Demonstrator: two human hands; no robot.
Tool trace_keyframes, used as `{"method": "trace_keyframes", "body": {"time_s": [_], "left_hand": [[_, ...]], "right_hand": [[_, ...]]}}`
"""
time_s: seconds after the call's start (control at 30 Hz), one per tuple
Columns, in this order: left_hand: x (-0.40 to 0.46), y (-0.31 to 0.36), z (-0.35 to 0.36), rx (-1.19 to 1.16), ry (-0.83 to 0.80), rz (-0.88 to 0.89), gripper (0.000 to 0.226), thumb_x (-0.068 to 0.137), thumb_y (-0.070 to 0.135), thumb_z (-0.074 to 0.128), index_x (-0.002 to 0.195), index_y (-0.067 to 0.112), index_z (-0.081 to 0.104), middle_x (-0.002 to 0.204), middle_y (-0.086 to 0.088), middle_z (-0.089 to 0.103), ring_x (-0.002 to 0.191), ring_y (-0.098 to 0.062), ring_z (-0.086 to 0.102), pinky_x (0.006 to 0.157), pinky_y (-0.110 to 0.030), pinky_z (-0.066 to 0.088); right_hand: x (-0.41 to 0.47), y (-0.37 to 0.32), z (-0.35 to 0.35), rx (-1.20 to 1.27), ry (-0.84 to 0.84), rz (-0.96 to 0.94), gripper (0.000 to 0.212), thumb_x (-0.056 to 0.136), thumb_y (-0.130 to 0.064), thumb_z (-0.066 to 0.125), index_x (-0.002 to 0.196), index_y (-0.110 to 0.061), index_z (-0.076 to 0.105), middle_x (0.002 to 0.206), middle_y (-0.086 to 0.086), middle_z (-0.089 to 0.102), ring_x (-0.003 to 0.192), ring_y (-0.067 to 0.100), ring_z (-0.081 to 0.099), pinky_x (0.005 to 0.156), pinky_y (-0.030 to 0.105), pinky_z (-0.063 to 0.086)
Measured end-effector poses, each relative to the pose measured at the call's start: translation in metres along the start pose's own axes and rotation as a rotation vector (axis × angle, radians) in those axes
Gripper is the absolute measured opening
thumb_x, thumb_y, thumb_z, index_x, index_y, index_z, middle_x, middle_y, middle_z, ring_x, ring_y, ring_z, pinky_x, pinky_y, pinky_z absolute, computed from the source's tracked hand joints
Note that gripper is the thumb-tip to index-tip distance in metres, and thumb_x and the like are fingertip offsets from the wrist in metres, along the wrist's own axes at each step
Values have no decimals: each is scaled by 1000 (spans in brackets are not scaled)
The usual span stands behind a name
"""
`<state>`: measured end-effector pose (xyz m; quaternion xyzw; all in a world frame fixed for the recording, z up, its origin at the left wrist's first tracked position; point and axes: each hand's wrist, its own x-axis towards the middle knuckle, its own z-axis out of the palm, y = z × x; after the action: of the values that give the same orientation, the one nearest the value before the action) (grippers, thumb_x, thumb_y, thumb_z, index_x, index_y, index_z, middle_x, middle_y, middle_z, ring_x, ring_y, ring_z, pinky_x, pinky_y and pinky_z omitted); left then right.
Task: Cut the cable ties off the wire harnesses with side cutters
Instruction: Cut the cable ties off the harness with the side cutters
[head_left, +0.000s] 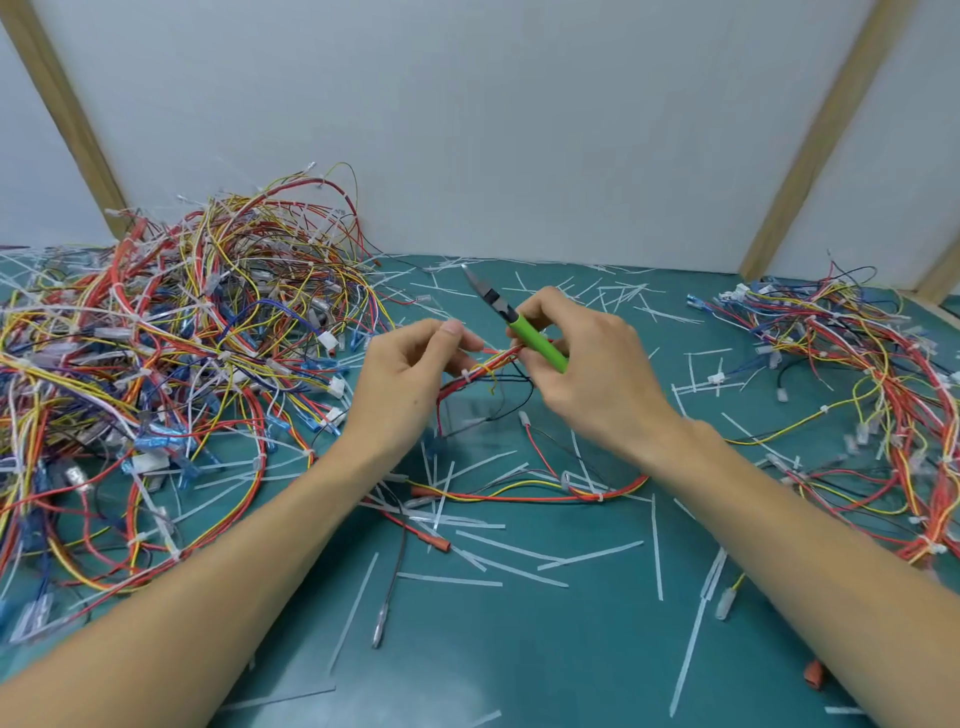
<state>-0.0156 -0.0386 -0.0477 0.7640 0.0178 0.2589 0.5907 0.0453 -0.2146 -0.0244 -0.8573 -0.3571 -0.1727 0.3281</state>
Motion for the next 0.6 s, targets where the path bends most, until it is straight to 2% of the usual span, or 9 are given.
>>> {"method": "trace_keyframes", "body": {"time_s": [0.07, 0.13, 0.23, 0.27, 0.33, 0.4, 0.43, 0.5, 0.6], "left_hand": [[2, -1, -2, 45, -68, -77, 20, 99, 14, 61, 86, 14, 77, 77, -13, 75, 67, -8, 63, 61, -15, 45], [2, -3, -2, 77, -132, -105, 9, 93, 11, 69, 94, 14, 77, 83, -10, 76, 73, -12, 60, 65, -18, 44], [3, -3, -4, 195, -125, 11, 13, 86, 17, 78, 99, 20, 79, 84, 11, 69, 69, 2, 53, 62, -7, 37], [3, -2, -5, 235, -138, 47, 13, 85, 19, 80, 97, 22, 79, 85, 13, 67, 71, 3, 53, 64, -7, 36], [4, -3, -8, 302, -211, 86, 13, 82, 20, 82, 95, 22, 80, 90, 9, 67, 80, 1, 54, 72, -7, 35], [5, -4, -11, 351, -287, 116, 13, 81, 19, 82, 94, 19, 78, 95, 3, 69, 91, -5, 59, 85, -16, 39], [5, -4, -12, 353, -316, 117, 12, 82, 19, 82, 93, 16, 77, 95, 0, 71, 94, -8, 61, 89, -20, 41], [4, -3, -12, 300, -357, 91, 7, 87, 16, 77, 92, 11, 74, 91, -4, 73, 89, -4, 63, 89, -19, 43], [4, -2, -11, 231, -349, 104, 7, 92, 13, 71, 89, 7, 72, 86, -9, 72, 79, -3, 60, 81, -18, 45]], "right_hand": [[-1, -1, 1, 39, -14, -15, 19, 91, -16, 68, 99, -30, 59, 92, -12, 73, 79, 19, 71, 78, 44, 54], [-1, -1, 0, 130, -47, -12, 20, 89, -11, 67, 97, -27, 60, 88, -16, 70, 72, 15, 71, 77, 45, 55], [1, 0, -3, 309, -110, 17, 24, 87, -3, 64, 94, -25, 59, 87, -12, 69, 68, 21, 69, 74, 46, 56], [1, 1, -4, 357, -122, 23, 25, 87, 0, 64, 94, -24, 59, 87, -9, 70, 68, 20, 68, 72, 41, 57], [2, 2, -4, 426, -152, 22, 27, 87, 6, 63, 93, -20, 60, 87, -6, 71, 69, 14, 68, 69, 25, 54], [2, 2, -5, 478, -204, 30, 27, 86, 11, 62, 94, -15, 60, 86, -2, 72, 69, 12, 67, 67, 18, 51], [2, 3, -5, 498, -231, 38, 27, 86, 13, 61, 94, -13, 60, 86, -1, 71, 68, 14, 66, 65, 19, 50], [3, 2, -9, 508, -266, 48, 26, 84, 14, 59, 94, -10, 60, 85, -2, 70, 66, 18, 66, 60, 24, 51], [7, -1, -17, 508, -288, 86, 11, 84, -4, 63, 92, -10, 62, 80, 1, 70, 62, 21, 68, 54, 42, 56]]}}
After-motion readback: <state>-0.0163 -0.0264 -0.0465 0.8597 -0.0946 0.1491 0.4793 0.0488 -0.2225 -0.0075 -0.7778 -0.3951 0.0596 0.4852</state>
